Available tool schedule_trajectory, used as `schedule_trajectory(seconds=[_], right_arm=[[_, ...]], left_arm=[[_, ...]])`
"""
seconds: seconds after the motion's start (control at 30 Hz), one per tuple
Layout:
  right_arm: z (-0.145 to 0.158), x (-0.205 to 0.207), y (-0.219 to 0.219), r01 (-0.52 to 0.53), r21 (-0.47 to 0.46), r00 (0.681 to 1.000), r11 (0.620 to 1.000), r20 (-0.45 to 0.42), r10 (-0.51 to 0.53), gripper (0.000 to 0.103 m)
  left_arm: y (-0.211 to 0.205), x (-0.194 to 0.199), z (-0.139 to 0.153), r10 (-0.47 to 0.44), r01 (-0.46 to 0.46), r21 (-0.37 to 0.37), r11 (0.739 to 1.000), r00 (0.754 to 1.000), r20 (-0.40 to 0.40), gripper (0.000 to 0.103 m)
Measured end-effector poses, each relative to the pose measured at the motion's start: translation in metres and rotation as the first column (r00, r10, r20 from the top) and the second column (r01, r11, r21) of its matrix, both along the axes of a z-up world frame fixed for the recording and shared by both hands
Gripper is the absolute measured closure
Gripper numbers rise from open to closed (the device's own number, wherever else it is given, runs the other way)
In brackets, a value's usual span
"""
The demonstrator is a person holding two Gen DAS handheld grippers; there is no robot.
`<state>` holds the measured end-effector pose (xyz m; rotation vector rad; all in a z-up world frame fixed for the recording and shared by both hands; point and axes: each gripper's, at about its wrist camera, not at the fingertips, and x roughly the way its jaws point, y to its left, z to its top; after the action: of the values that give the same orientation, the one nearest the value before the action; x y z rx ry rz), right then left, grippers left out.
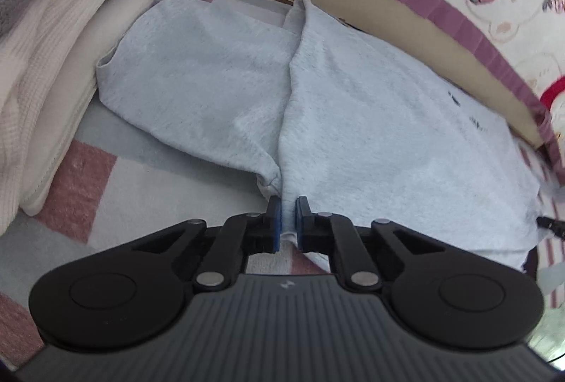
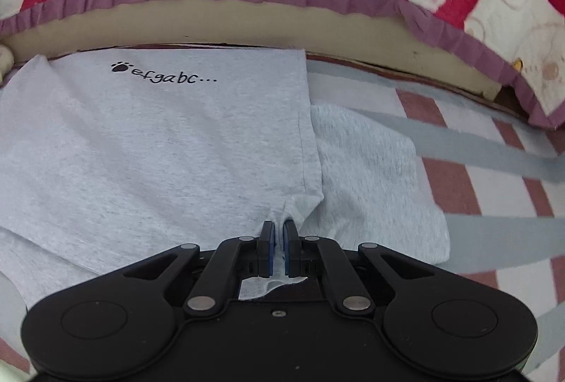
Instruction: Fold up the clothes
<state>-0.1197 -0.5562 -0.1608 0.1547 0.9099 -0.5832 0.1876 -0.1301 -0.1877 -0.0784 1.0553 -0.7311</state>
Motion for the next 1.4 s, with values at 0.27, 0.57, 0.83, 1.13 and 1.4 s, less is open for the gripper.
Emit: schedule_trajectory(seconds=[0.27, 0.57, 0.83, 1.13, 1.4], right_arm=[[0.063, -0.007, 0.009, -0.003, -0.034, 0.995, 0.999, 0.103, 0.007, 0.098], [0.015, -0.004, 0.022, 0.037, 0.026, 0.999, 0.999, 0.002, -0.037, 0.098], [0.020, -0.021, 0.027, 0.059, -0.070, 0.997, 0.996, -0.041, -0.062, 0.103], [0.007, -0.062, 0.006, 0.136, 0.208, 0.961, 0.969, 0.208, -0.180, 0.097], [-0.009, -0.044, -0.011, 0.165, 0.191, 0.964, 0.968, 0.175, -0.199, 0.064]], left_arm=[[0.013, 0.014, 0.007, 0.059, -0.068, -0.113, 0.991, 0.995, -0.083, 0.096], [0.021, 0.022, 0.009, 0.088, -0.088, -0.040, 0.995, 0.996, -0.012, 0.103], [0.023, 0.016, 0.000, 0.053, -0.059, -0.052, 0.997, 0.991, -0.120, 0.100], [0.010, 0.008, -0.002, 0.032, -0.032, 0.007, 0.999, 0.997, -0.066, 0.052], [0.004, -0.008, 0.015, 0.017, -0.019, -0.116, 0.993, 1.000, -0.020, 0.101]])
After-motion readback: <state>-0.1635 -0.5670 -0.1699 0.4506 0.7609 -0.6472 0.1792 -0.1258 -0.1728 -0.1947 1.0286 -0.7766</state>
